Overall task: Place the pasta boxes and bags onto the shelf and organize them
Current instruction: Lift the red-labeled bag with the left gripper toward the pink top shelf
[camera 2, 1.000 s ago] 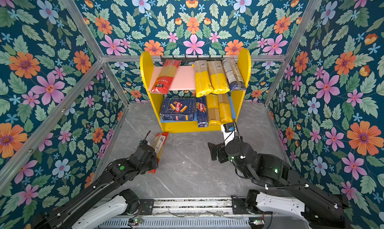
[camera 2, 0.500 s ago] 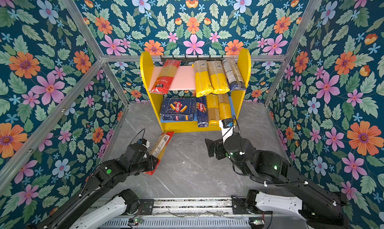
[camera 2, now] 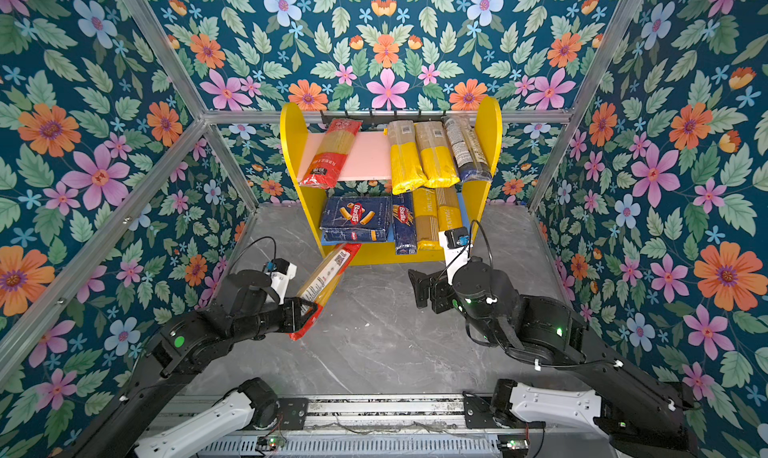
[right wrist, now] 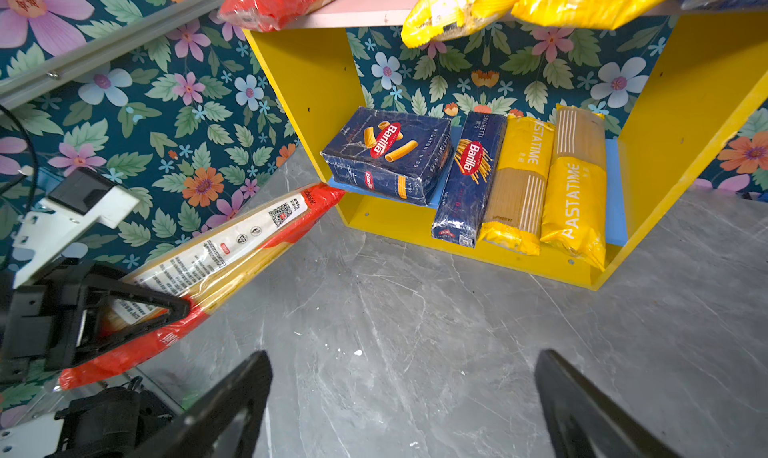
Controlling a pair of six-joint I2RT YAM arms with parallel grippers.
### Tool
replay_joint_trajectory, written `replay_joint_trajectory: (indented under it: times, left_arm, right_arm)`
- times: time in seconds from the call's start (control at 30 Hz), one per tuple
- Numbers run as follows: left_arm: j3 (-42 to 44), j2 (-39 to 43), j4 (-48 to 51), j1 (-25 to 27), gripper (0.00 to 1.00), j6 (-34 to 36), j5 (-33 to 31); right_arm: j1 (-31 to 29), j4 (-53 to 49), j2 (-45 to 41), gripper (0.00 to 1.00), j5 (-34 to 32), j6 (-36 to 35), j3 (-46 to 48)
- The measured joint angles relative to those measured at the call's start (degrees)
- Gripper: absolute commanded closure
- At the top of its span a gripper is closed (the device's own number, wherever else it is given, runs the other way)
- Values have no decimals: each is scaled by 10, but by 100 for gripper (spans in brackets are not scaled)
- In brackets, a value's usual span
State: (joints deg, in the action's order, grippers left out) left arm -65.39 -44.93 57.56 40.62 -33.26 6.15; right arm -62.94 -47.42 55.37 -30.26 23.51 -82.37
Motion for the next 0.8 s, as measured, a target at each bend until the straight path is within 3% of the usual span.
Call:
replay_joint_trajectory:
  times: [0.23, 0.5, 0.8]
  left_arm:
    - [-112, -31, 25, 0, 100, 26, 28]
    - [-183, -70, 30, 0, 100, 35, 65]
    - [-311, -154, 18, 0, 100, 46, 90]
  right_arm:
    - [0, 0, 4, 1, -8, -16, -9]
    - [0, 0, -6, 1, -17, -30, -10]
    - [0, 2, -18, 1, -24, -54, -11]
